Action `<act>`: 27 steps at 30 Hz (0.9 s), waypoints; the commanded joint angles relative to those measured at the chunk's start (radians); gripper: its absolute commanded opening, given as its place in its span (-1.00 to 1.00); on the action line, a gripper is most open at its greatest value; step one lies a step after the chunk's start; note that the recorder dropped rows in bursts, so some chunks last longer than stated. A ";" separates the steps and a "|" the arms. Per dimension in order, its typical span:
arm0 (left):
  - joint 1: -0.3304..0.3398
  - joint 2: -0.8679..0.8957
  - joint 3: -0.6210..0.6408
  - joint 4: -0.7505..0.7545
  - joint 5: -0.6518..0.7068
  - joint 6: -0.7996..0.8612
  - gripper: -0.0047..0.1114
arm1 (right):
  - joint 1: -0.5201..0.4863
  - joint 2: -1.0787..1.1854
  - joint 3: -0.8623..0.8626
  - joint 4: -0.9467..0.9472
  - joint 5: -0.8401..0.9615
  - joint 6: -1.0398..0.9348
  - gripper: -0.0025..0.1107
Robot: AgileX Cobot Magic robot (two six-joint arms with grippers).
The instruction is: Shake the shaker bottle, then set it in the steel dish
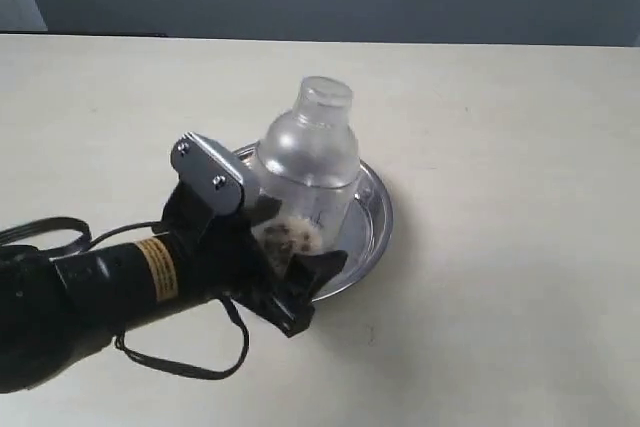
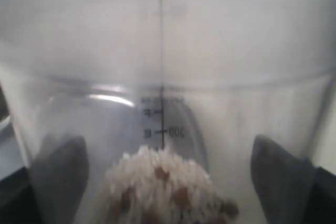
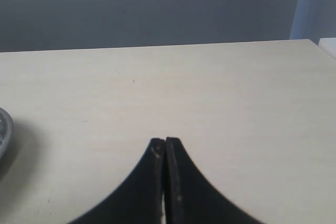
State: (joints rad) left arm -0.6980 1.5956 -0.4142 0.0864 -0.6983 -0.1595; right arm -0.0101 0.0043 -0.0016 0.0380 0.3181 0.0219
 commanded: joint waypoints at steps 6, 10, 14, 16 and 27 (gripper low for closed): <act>0.002 -0.163 -0.055 -0.167 -0.057 0.160 -0.91 | 0.001 -0.004 0.002 -0.002 -0.011 -0.002 -0.97; 0.037 -0.086 -0.055 -0.330 -0.175 0.244 -0.91 | 0.001 -0.004 0.002 -0.002 -0.011 -0.002 -0.97; 0.087 -0.021 -0.055 -0.113 -0.156 -0.051 -0.91 | 0.001 -0.004 0.002 -0.002 -0.011 -0.002 -0.97; 0.087 -0.024 -0.077 0.418 -0.140 -0.069 -0.91 | 0.001 -0.004 0.002 -0.002 -0.011 -0.002 -0.97; 0.139 -0.036 -0.088 -0.427 -0.059 0.108 -0.91 | 0.001 -0.004 0.002 -0.002 -0.011 -0.002 -0.97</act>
State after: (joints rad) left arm -0.5588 1.5644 -0.4945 -0.2203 -0.6606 0.0497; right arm -0.0101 0.0043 -0.0016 0.0380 0.3181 0.0219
